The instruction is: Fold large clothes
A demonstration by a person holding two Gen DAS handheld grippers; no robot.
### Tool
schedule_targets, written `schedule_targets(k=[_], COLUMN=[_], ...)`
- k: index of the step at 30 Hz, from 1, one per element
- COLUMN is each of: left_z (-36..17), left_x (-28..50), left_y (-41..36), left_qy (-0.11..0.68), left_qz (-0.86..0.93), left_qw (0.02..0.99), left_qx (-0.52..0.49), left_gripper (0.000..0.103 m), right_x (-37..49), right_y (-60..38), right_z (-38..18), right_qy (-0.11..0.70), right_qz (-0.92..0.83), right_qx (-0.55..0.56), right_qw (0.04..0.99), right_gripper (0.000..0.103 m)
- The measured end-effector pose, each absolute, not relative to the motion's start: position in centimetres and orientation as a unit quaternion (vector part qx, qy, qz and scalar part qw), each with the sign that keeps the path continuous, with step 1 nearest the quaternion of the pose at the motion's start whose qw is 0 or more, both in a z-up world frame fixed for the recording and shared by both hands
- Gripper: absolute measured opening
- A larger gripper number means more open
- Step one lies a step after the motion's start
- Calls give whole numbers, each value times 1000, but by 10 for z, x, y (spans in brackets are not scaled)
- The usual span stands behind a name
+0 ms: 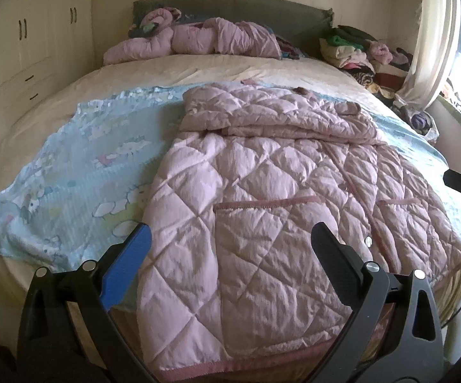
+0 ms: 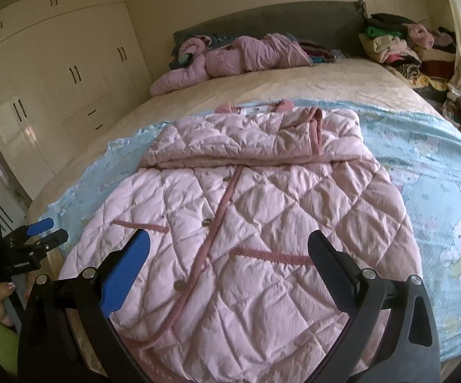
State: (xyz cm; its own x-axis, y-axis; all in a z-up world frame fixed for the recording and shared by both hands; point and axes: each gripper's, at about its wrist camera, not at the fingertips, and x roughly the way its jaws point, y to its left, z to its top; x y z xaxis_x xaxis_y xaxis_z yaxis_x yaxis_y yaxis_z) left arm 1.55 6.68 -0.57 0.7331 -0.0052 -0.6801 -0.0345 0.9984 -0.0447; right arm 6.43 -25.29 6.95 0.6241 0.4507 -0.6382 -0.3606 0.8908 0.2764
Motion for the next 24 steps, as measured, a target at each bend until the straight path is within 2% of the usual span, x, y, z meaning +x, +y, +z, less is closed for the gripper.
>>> schedule_targets(k=[14, 24], left_z=[-30, -53], left_x=[19, 19], left_y=[84, 125], left_qy=[391, 416], left_qz=[31, 62], left_qw=[919, 904], left_qx=[-41, -82], left_gripper=[94, 94], right_x=[69, 72], right_y=[-284, -299], right_z=[45, 36], right_qy=[391, 400], right_qz=[202, 188], right_qx=[79, 94], right_qw=[894, 892], right_gripper=[99, 99])
